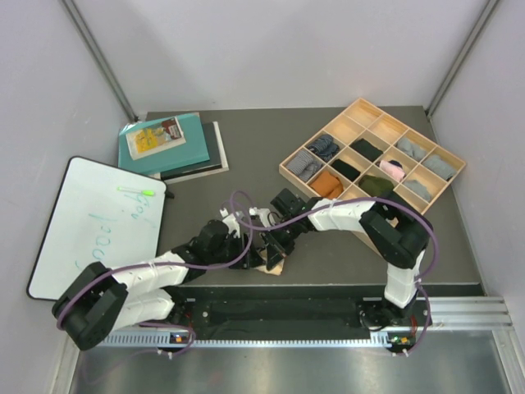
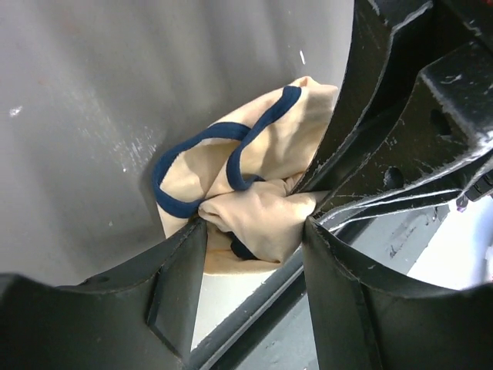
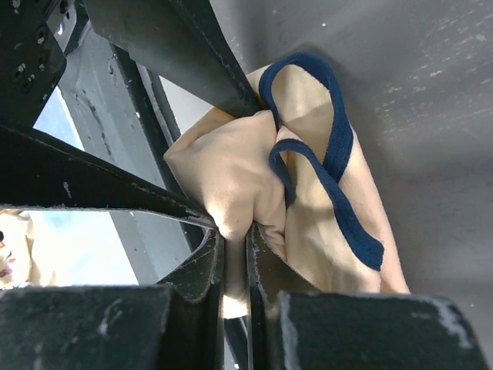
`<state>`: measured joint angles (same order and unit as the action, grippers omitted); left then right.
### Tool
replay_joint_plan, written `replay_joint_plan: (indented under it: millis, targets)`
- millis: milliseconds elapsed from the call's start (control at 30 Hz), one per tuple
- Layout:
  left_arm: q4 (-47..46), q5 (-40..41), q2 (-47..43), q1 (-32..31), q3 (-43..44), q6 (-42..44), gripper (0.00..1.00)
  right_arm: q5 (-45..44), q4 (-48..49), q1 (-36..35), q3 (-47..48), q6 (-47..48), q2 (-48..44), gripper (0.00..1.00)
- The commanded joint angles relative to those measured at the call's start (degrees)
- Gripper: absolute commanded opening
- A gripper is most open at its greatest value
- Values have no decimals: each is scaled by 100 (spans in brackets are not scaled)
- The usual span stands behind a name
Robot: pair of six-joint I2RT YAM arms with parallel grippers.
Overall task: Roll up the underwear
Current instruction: Fold the underwear at the center of the board.
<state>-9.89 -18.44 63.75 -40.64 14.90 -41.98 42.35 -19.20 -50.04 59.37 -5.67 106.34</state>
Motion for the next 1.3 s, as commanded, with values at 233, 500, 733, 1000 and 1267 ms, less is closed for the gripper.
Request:
replay_joint_plan:
  millis: [233,500,733,1000,1267]
  targets:
    - [-1664,332,217,-137,-127,-117,39,10,258,-32,-40,84,80,1]
    - [-1605,358,489,-181,-75,-188,0,-314,479,64,-390,-311,-544,50]
    - [-848,499,876,-181,338,-206,0,-1095,505,144,-971,-663,-1730,77]
    - [-365,481,1298,-181,725,-188,0,-2186,1277,152,-2025,-1717,-2969,89]
    - [-66,604,1492,-172,910,-293,0,-2416,2200,144,-2439,-2017,-2637,87]
